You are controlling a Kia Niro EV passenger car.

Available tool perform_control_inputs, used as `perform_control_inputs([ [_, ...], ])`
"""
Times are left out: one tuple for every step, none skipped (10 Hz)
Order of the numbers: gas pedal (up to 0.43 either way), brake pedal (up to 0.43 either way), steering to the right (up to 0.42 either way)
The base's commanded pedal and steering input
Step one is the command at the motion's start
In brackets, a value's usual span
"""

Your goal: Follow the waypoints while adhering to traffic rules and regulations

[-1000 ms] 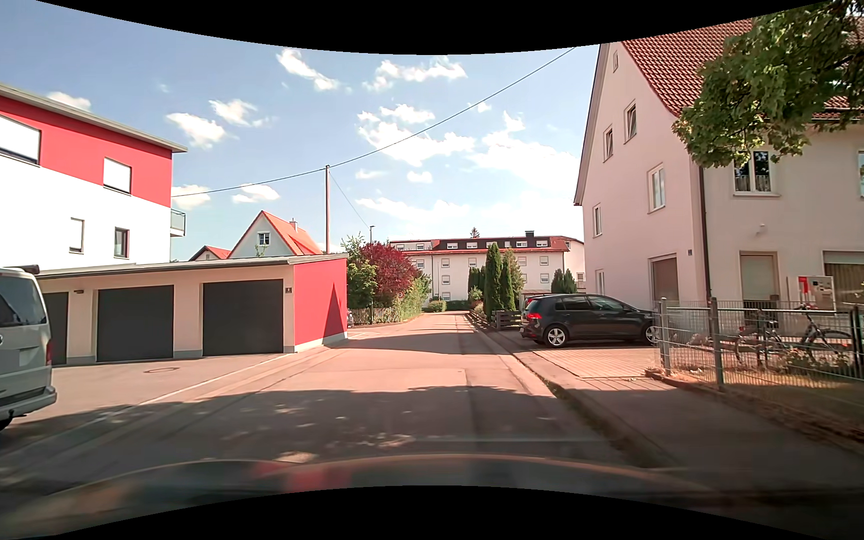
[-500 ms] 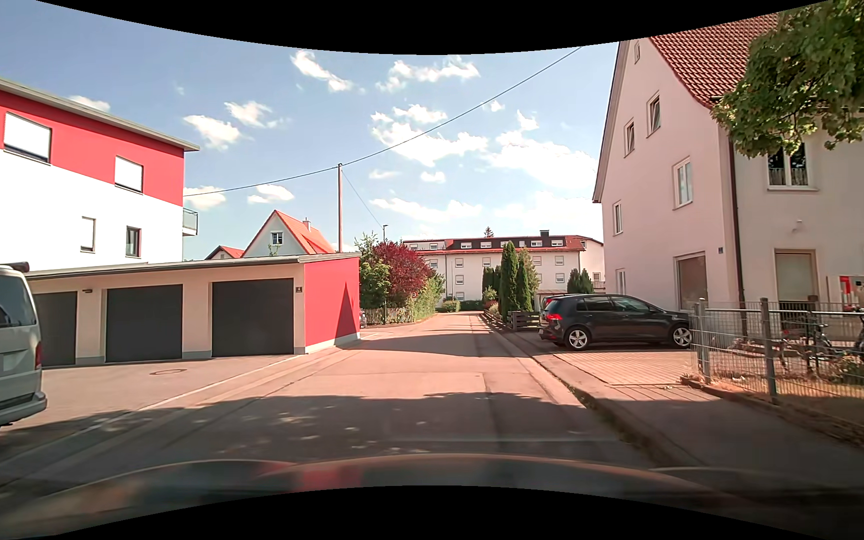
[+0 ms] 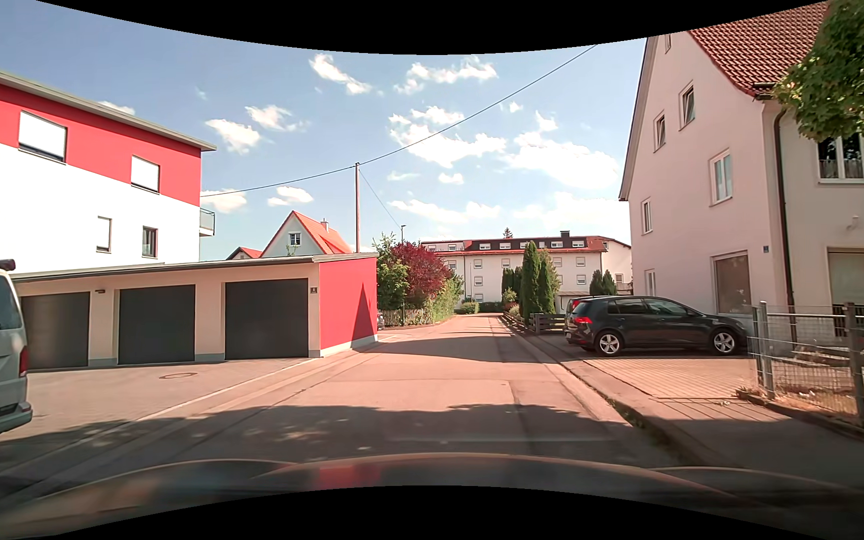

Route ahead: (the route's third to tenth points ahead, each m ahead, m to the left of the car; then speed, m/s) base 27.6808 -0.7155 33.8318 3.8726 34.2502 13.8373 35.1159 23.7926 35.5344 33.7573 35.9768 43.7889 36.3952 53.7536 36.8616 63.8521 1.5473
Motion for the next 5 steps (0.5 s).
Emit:
perform_control_inputs([
  [0.15,0.0,-0.213],
  [0.15,0.0,-0.186],
  [0.15,0.0,-0.164],
  [0.15,0.0,-0.138],
  [0.15,0.0,-0.106],
])
